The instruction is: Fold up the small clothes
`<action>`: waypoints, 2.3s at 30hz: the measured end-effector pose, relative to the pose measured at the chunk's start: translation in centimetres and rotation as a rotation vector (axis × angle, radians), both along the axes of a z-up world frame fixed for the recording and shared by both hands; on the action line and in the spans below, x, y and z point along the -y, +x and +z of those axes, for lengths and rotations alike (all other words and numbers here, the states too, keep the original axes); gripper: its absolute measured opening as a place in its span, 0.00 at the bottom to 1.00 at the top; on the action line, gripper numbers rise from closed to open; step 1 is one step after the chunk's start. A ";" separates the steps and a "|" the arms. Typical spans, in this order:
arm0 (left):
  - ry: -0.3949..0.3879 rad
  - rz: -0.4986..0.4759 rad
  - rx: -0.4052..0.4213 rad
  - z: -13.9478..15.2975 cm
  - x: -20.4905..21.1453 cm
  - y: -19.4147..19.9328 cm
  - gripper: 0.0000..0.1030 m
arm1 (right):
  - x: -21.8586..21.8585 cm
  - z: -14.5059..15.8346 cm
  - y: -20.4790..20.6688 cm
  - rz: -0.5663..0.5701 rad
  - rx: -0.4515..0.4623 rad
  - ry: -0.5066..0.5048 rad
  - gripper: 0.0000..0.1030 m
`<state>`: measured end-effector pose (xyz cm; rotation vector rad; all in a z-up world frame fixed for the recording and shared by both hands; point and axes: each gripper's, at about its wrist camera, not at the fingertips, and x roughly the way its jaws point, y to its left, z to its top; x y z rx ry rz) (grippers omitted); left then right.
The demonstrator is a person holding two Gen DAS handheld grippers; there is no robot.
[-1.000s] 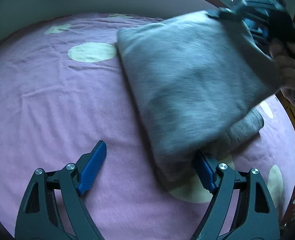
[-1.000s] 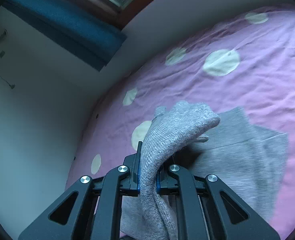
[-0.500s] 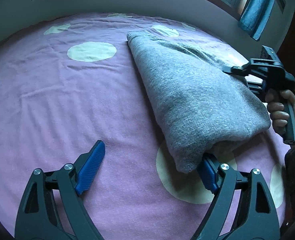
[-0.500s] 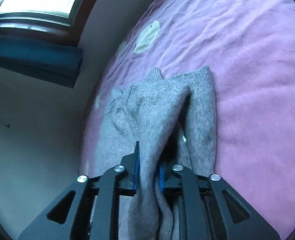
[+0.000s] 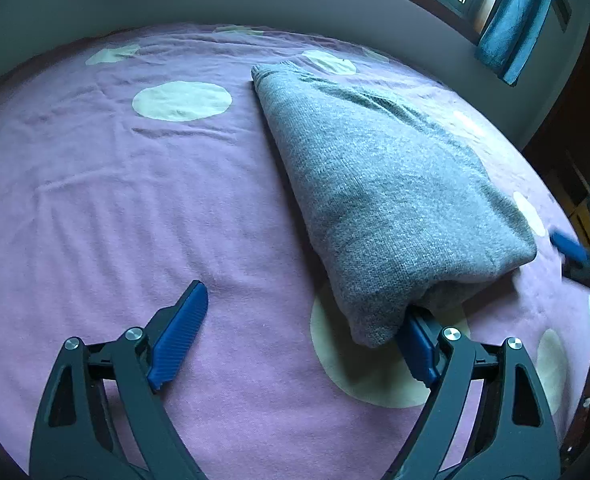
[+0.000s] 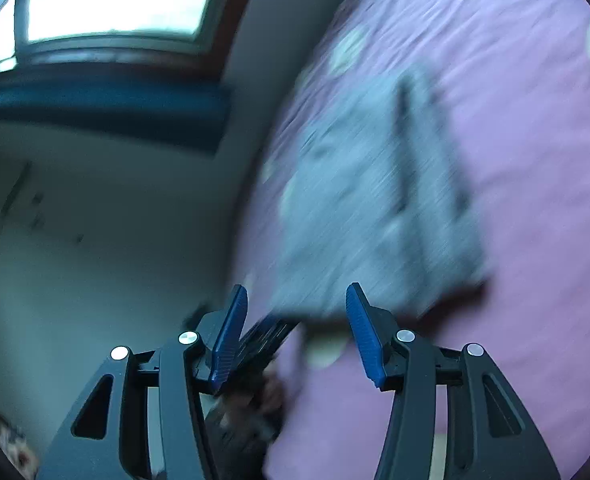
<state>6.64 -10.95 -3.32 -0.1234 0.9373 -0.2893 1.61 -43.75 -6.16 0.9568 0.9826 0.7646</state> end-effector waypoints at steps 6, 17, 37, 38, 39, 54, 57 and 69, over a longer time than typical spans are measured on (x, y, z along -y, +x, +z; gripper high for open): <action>-0.026 0.004 0.004 0.0 -0.2 -0.1 0.84 | -6.4 -3.5 0.5 0.080 -0.067 -0.039 0.55; -0.065 0.005 0.003 0.0 -0.7 -0.2 0.84 | -3.9 -4.5 0.8 -0.128 -0.107 -0.010 0.55; -0.028 0.003 0.010 0.2 -0.3 -0.1 0.84 | 1.3 -0.7 3.9 -0.297 0.046 -0.238 0.10; -0.027 0.002 0.017 0.4 -0.2 -0.2 0.84 | 1.3 0.3 3.9 -0.293 0.078 -0.257 0.09; -0.044 -0.011 0.025 0.7 -0.3 -0.5 0.84 | 1.6 0.8 3.9 -0.290 0.096 -0.272 0.09; -0.074 -0.028 0.003 0.0 0.8 2.2 0.81 | 3.1 -3.7 4.4 -0.171 0.008 -0.303 0.09; -0.100 -0.028 0.009 0.2 0.4 2.2 0.81 | 4.0 -3.0 5.1 -0.157 0.017 -0.262 0.15; -0.124 -0.024 0.007 -0.5 0.0 2.0 0.82 | 2.3 -2.5 17.0 -0.135 0.010 -0.281 0.38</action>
